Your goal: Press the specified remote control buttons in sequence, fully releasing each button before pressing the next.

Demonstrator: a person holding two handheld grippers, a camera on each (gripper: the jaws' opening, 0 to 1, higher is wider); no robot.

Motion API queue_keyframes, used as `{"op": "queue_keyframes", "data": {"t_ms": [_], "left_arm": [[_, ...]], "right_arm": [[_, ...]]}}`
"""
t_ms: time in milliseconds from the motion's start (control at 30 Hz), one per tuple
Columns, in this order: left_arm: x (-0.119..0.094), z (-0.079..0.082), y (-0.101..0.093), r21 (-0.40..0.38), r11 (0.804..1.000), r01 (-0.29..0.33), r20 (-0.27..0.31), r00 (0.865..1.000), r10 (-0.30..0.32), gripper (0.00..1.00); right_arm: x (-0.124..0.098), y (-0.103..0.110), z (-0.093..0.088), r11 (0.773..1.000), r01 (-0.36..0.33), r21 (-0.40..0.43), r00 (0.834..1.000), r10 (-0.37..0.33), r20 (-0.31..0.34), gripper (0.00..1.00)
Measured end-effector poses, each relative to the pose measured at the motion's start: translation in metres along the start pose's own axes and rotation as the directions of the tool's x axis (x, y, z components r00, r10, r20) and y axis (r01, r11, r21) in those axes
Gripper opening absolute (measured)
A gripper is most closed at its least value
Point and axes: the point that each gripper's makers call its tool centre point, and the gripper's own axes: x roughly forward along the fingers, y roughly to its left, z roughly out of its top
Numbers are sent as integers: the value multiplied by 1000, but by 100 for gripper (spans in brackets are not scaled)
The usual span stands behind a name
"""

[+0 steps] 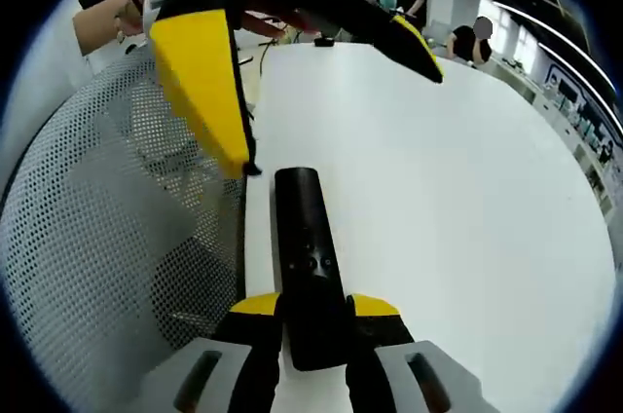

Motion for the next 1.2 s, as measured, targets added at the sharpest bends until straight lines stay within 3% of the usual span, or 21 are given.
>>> {"op": "queue_keyframes", "data": {"t_ms": [300,633,800,1000,1200], "left_arm": [[-23,31,3,-57,996,-73,156,984,82,92],[-47,51,10,-144,982,-119,257,954,154,99],[-55,52,17,-165,977,-136,270,946,177,99],[-64,39,31,-180,971,-156,265,943,201,99],[-63,40,28,-190,968,-164,255,944,210,99]], "right_arm": [[-1,-6,0,1000,-13,14,1000,13,-1,22],[-5,-27,-6,999,3,38,1000,-3,-7,22],[-8,-46,-7,997,31,78,1000,-31,-3,22],[-10,-67,-9,995,50,89,999,-49,-9,22],[-11,-90,-11,997,65,42,997,-64,-41,22]]}}
